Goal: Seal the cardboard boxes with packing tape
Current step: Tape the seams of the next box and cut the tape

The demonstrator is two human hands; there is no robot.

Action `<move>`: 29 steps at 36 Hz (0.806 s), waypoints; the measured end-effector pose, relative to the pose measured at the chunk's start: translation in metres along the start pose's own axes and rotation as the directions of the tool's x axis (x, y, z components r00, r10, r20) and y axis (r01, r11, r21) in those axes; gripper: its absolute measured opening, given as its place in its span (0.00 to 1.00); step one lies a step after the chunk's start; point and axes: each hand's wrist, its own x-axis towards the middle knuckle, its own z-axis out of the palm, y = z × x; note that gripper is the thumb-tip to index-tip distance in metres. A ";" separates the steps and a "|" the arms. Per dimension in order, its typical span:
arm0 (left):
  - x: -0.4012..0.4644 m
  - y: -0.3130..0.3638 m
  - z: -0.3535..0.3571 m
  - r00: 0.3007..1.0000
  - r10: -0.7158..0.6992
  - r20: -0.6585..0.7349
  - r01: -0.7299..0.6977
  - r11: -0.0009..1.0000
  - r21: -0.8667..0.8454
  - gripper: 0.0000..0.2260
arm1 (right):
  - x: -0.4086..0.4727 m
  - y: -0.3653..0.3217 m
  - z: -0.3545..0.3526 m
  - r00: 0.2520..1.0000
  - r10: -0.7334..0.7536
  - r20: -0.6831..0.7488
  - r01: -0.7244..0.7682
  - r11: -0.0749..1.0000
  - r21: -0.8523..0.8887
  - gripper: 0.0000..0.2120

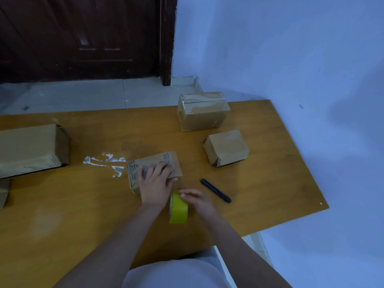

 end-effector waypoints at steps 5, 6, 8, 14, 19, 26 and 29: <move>-0.005 -0.002 0.009 0.996 0.053 -0.078 -0.048 0.997 0.063 0.12 | -0.005 0.007 -0.008 0.998 -0.035 -0.047 0.039 0.994 0.099 0.07; -0.005 -0.002 0.009 0.994 0.066 -0.091 -0.060 0.996 0.072 0.12 | -0.005 0.008 -0.011 0.998 -0.039 -0.052 0.045 0.992 0.114 0.08; -0.004 -0.004 0.009 0.990 0.091 -0.106 -0.083 0.994 0.077 0.12 | -0.005 0.009 -0.018 0.997 -0.053 -0.062 0.061 0.991 0.121 0.09; 0.000 -0.008 -0.004 0.993 0.110 0.033 -0.111 0.993 0.034 0.18 | -0.007 0.005 -0.043 0.997 -0.068 -0.040 0.071 0.994 0.084 0.07; 0.006 -0.002 -0.026 0.980 -0.021 0.200 0.043 0.993 -0.106 0.26 | -0.006 0.001 -0.060 0.998 -0.058 0.008 0.058 0.998 0.027 0.08; 0.053 0.037 -0.031 0.849 -0.392 0.353 0.348 0.919 0.185 0.30 | 0.002 -0.009 -0.062 0.992 -0.048 0.117 0.051 0.998 -0.026 0.04; 0.069 0.044 -0.028 0.814 -0.448 0.370 0.354 0.887 0.296 0.23 | 0.006 -0.010 -0.060 0.990 -0.039 0.135 0.043 0.999 -0.026 0.05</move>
